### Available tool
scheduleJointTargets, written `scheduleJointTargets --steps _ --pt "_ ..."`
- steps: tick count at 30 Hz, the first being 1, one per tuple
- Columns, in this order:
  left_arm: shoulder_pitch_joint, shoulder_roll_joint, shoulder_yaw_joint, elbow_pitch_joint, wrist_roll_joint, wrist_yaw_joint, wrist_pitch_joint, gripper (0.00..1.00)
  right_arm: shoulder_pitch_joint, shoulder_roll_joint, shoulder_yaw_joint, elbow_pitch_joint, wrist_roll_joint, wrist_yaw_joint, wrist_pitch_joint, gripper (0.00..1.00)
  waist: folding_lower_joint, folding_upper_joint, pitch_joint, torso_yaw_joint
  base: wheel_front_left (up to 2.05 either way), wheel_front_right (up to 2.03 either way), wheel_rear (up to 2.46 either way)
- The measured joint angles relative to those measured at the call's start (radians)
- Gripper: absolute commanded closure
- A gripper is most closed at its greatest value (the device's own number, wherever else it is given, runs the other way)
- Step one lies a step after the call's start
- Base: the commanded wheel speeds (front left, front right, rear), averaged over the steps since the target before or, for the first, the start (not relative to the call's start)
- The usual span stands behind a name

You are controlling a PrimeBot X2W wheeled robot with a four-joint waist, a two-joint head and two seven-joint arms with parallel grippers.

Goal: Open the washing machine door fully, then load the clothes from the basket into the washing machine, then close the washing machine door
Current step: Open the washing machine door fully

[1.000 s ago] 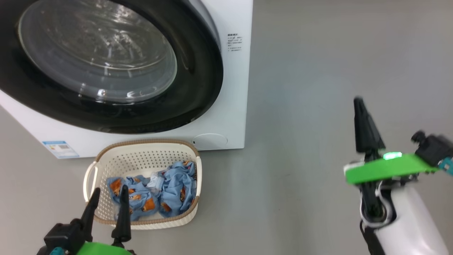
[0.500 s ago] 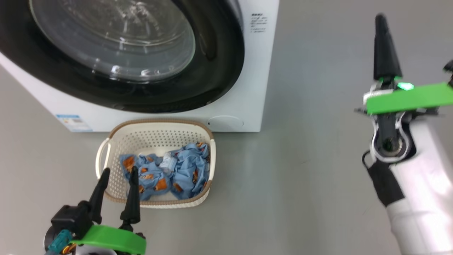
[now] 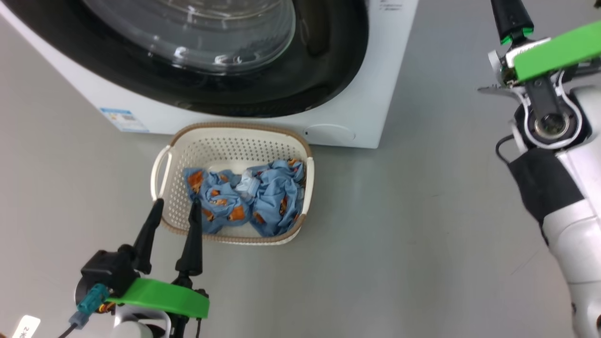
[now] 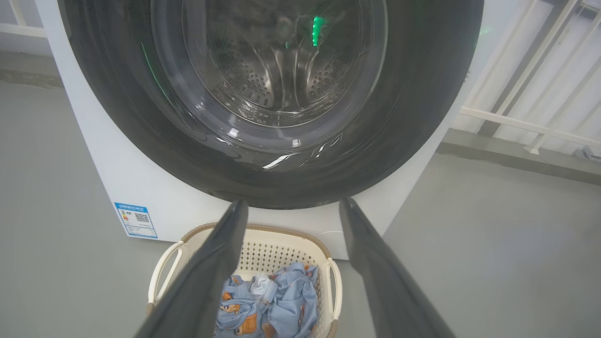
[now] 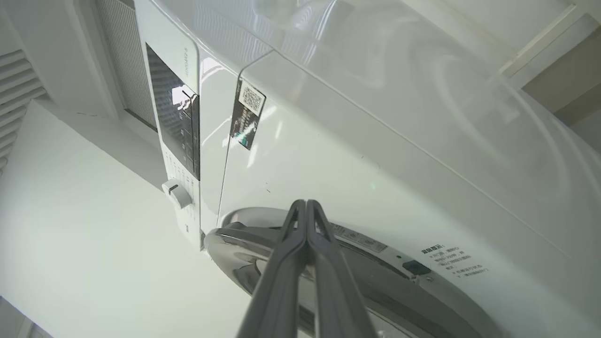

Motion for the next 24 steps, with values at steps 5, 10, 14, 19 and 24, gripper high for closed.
scheduleJointTargets --steps 5,10,14,19,24 --pt "-0.028 -0.002 -0.012 -0.006 -0.007 0.000 0.000 0.00 -0.067 -0.022 0.035 0.056 0.095 0.000 0.160 1.00 0.0000 0.0000 0.034 0.025 0.00 0.00 0.00" --pt "-0.046 -0.006 -0.019 -0.009 -0.018 0.000 0.000 0.00 -0.136 -0.036 0.051 0.121 0.142 0.000 0.282 1.00 0.0000 0.0000 0.069 0.044 0.00 0.00 0.00" --pt "-0.061 -0.009 -0.025 -0.014 -0.025 0.000 0.000 0.00 -0.181 -0.044 0.057 0.156 0.155 0.000 0.344 1.00 0.0000 0.0000 0.095 0.057 0.00 0.00 0.00" --pt "-0.081 -0.010 -0.035 -0.021 -0.027 0.000 0.000 0.00 -0.234 -0.047 0.062 0.185 0.168 0.000 0.397 1.00 0.0000 0.0000 0.128 0.070 0.00 0.00 0.00" --pt "-0.115 -0.013 -0.056 -0.027 -0.039 0.000 0.000 0.00 -0.301 -0.048 0.072 0.221 0.168 0.000 0.446 1.00 0.0000 0.0000 0.168 0.088 0.00 0.00 0.00"
